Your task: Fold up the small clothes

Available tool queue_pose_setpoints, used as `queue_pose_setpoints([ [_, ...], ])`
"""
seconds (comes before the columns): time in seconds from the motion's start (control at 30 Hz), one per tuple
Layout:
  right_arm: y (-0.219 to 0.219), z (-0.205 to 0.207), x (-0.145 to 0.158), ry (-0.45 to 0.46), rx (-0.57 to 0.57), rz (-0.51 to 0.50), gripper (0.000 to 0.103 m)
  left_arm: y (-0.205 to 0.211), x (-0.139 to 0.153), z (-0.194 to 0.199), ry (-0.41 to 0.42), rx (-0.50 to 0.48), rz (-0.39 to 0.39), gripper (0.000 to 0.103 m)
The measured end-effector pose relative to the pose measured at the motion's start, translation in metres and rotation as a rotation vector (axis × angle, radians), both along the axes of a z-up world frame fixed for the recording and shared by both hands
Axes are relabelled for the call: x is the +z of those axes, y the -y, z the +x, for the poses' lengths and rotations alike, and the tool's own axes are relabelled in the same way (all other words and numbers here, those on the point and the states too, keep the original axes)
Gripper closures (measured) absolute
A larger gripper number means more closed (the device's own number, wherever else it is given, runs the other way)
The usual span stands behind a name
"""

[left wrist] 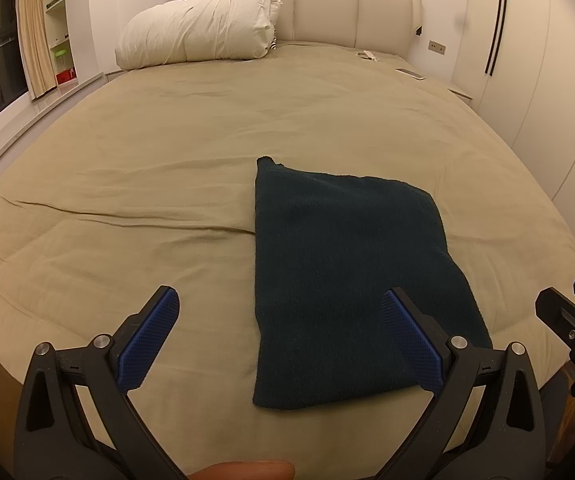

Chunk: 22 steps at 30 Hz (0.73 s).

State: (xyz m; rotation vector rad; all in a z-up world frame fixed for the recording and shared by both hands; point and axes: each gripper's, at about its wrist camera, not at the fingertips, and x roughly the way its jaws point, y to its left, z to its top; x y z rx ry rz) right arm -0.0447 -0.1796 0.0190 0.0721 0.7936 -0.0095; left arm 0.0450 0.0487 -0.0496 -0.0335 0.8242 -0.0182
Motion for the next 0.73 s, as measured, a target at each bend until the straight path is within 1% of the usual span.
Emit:
queue_pose_setpoints([
  [0.73, -0.0041, -0.0059, -0.0023, -0.007, 0.0, 0.008, 0.0, -0.0006, -0.0033, 0.0047, -0.018, -0.015, -0.002, 0.0],
])
